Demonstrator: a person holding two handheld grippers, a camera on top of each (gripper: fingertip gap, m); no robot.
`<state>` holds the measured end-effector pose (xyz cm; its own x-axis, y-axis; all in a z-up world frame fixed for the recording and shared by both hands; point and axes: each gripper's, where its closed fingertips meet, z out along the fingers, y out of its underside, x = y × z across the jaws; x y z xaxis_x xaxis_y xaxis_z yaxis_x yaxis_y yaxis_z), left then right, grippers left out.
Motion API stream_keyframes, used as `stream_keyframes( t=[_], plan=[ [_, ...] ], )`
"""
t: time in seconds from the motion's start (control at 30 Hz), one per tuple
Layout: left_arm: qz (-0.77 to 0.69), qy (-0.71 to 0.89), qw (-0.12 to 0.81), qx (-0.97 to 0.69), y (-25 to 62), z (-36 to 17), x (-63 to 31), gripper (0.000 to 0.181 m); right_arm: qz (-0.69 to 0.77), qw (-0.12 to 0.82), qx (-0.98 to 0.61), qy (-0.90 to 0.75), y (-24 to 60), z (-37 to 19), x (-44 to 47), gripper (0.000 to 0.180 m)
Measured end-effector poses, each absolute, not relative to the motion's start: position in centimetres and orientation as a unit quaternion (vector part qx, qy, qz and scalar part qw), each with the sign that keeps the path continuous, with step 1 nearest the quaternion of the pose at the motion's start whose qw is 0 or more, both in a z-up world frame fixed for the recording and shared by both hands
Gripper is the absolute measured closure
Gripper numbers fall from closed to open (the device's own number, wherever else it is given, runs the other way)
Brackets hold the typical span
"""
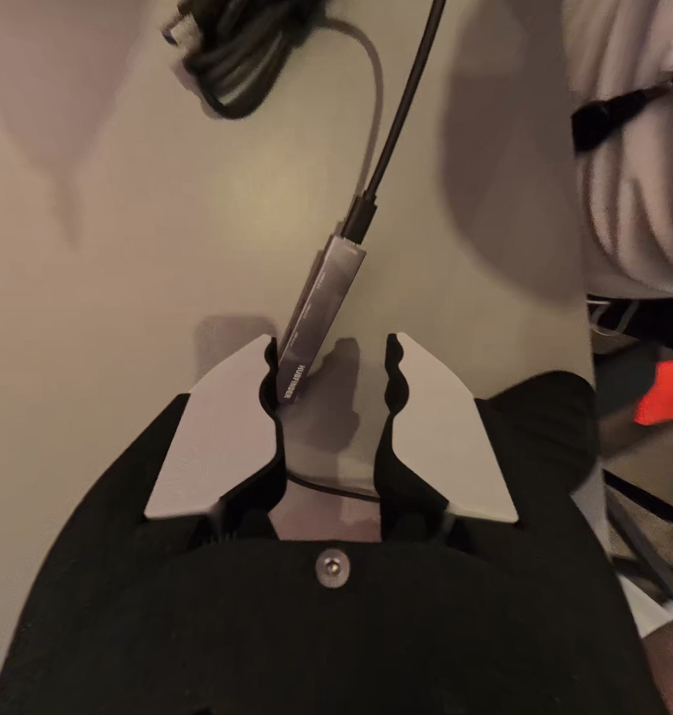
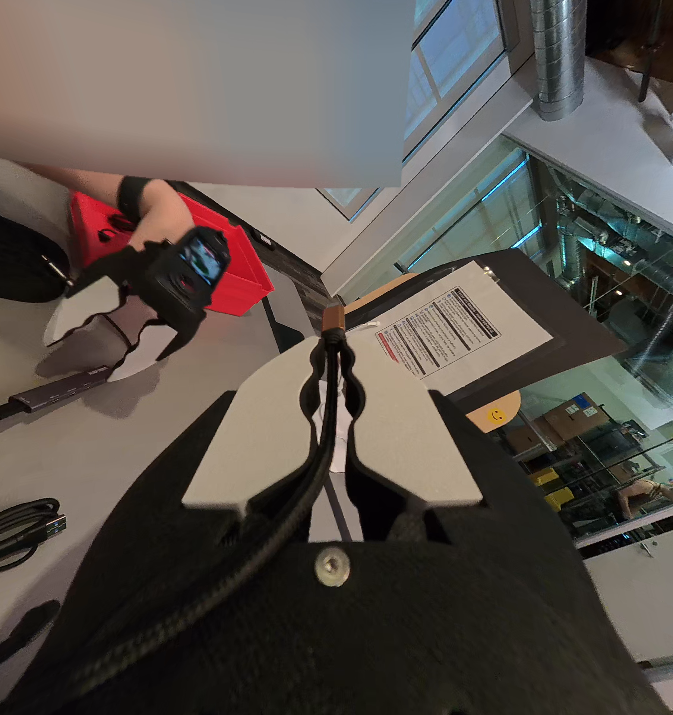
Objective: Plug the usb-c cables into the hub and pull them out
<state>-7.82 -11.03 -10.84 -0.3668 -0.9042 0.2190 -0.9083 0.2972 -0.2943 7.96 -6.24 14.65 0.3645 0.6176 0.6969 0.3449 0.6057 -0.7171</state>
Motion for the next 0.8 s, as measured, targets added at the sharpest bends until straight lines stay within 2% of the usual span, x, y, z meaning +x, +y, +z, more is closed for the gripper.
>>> stream_keyframes(
  t=[0.03, 0.27, 0.4, 0.53, 0.6, 0.8],
  plan=[
    [0.198, -0.801, 0.036, 0.563, -10.8, -11.1, -8.1, 0.129, 0.096, 0.702, -0.434, -0.556, -6.2, 14.6, 7.9, 0.171],
    [0.265, -0.776, 0.176, 0.545, -9.8, -12.7, -8.4, 0.145, 0.091, 0.706, -0.434, -0.552, -6.7, 14.8, 8.8, 0.171],
    [0.289, -0.766, 0.224, 0.528, -9.2, -13.9, -8.1, 0.148, 0.095, 0.713, -0.433, -0.544, -6.8, 15.1, 9.4, 0.171],
    [0.306, -0.744, 0.312, 0.506, -10.1, -14.2, -8.6, 0.149, 0.092, 0.707, -0.439, -0.547, -6.6, 14.8, 9.5, 0.171],
    [0.300, -0.750, 0.337, 0.484, -10.6, -14.5, -9.0, 0.155, 0.093, 0.702, -0.442, -0.551, -6.4, 14.6, 9.4, 0.171],
    [0.284, -0.755, 0.387, 0.447, -11.9, -14.5, -9.9, 0.157, 0.088, 0.688, -0.454, -0.559, -5.7, 13.8, 8.9, 0.171]
  ],
)
